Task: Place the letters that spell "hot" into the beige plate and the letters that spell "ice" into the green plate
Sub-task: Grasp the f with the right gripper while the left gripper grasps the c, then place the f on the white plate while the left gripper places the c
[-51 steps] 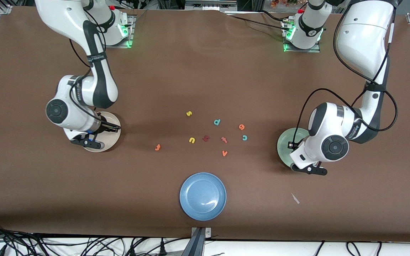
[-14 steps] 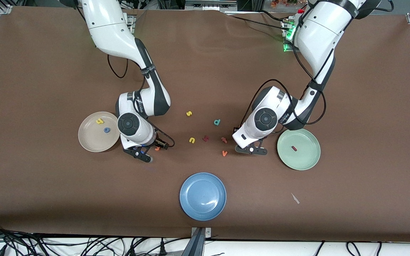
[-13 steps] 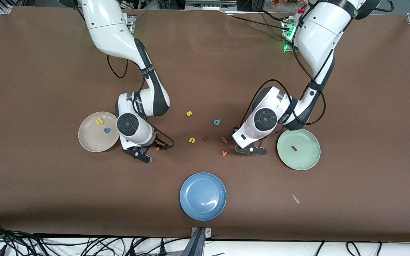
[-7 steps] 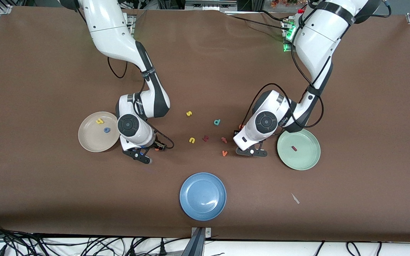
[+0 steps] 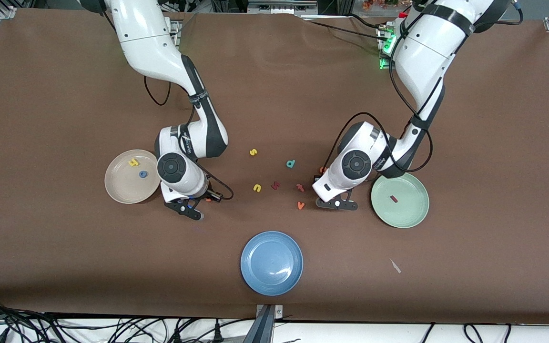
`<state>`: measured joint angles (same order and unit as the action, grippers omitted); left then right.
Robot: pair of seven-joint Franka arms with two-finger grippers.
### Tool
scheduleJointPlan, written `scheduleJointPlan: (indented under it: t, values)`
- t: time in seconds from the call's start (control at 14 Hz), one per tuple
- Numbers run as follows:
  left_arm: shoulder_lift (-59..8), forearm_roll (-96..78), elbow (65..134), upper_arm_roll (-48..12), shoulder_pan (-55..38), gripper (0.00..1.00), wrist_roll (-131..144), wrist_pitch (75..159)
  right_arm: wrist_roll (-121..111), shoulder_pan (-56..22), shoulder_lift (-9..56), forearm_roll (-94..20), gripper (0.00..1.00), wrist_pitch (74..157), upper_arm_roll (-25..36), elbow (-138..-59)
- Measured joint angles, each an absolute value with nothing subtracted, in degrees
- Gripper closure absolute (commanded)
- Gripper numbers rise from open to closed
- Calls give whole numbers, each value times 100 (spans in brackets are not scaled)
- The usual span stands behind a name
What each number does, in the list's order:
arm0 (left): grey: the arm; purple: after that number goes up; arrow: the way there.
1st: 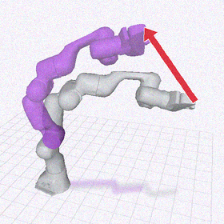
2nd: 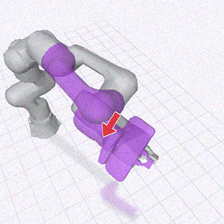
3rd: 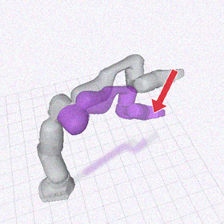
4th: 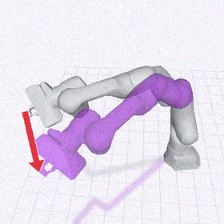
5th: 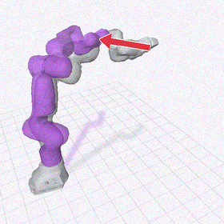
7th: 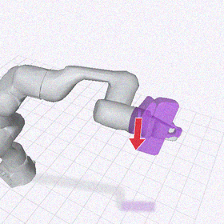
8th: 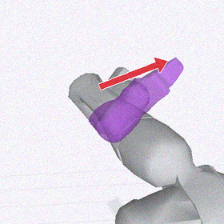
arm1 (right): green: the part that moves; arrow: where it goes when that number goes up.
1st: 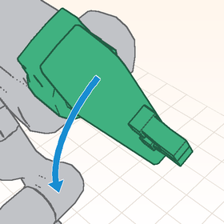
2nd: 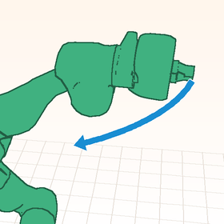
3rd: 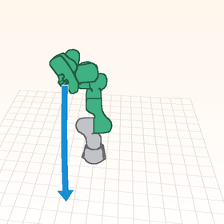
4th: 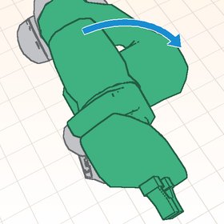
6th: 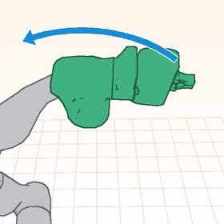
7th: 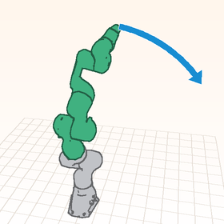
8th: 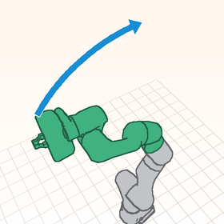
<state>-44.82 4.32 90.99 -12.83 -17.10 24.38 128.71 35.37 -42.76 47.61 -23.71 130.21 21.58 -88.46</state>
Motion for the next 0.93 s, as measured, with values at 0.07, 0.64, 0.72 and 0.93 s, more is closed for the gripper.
scheduleJointPlan:
  t: [0.07, 0.64, 0.72, 0.93]
  values:
    - [-4480, 432, 9095, -1283, -1709, 95, 2438, 12871, 3537, -4276, 4761, -2371, 87, 13021, 2158, -8846]
    - [-3812, 434, 8807, -1217, -1335, 95, 1975, 11592, 3301, -4215, 4744, -2337, 98, 12259, 2318, -8430]
    - [-3768, 434, 8809, -1200, -1175, 95, 1702, 11467, 2977, -4206, 4697, -2331, 100, 11924, 2477, -8363]
    - [-3784, 483, 8882, -1174, -637, 94, 1034, 11404, 1863, -4104, 4349, -2330, 100, 11088, 3030, -8551]
